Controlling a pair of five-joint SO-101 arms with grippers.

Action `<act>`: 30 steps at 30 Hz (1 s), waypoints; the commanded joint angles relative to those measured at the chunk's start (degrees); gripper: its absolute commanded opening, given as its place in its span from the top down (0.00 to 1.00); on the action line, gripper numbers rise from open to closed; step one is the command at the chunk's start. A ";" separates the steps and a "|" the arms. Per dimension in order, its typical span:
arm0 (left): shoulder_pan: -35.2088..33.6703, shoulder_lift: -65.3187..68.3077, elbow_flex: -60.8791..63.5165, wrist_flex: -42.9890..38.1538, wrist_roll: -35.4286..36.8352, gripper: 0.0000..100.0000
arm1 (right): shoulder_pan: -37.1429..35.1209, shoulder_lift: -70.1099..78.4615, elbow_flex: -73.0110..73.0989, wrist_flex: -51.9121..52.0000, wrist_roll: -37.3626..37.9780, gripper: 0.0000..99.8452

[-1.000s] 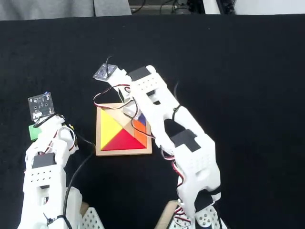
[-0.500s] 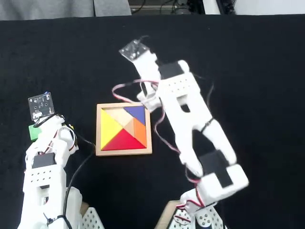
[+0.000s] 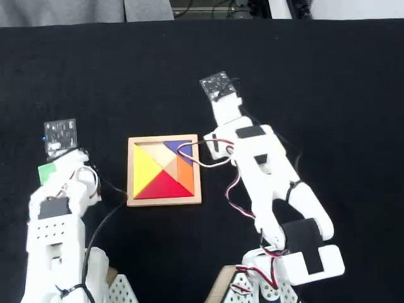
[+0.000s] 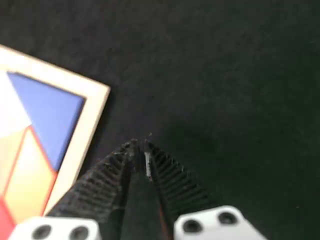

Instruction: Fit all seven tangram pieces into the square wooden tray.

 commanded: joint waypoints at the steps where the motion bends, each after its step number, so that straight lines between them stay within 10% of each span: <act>1: -0.92 -0.18 -10.42 7.56 -1.49 0.97 | 0.79 -2.59 1.80 -5.19 -0.53 0.99; 16: -14.90 38.68 -48.40 16.97 -30.33 0.97 | 0.97 -2.59 2.86 -7.38 -0.09 0.99; 30: -13.93 72.09 -78.46 24.44 -30.51 0.83 | 0.97 -2.51 2.86 -7.47 0.00 0.99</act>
